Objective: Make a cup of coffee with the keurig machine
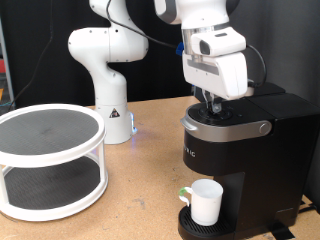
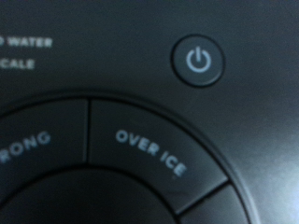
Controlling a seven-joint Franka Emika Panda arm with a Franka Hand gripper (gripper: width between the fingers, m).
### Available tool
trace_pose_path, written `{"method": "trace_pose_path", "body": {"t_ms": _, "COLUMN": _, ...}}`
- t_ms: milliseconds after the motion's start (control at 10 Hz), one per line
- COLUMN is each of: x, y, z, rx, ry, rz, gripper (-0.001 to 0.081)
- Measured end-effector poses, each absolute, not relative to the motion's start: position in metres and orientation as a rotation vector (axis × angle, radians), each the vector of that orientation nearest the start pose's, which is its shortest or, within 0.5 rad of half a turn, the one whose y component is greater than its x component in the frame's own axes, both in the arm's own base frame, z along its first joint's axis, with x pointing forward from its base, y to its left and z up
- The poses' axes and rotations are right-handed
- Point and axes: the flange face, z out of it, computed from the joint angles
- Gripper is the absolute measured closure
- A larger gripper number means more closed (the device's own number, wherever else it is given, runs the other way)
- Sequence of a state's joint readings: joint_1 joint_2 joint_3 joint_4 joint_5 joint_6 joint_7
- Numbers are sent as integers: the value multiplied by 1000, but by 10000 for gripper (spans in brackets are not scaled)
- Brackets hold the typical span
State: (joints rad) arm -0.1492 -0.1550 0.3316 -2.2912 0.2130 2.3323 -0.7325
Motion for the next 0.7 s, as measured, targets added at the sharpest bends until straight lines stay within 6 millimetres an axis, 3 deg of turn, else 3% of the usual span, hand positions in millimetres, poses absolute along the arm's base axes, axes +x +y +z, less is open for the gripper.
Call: {"method": "trace_pose_path", "body": {"t_ms": 700, "x": 504, "y": 103, "z": 426, "rx": -2842, "ry": -1203, "rz": -282, "gripper": 804}}
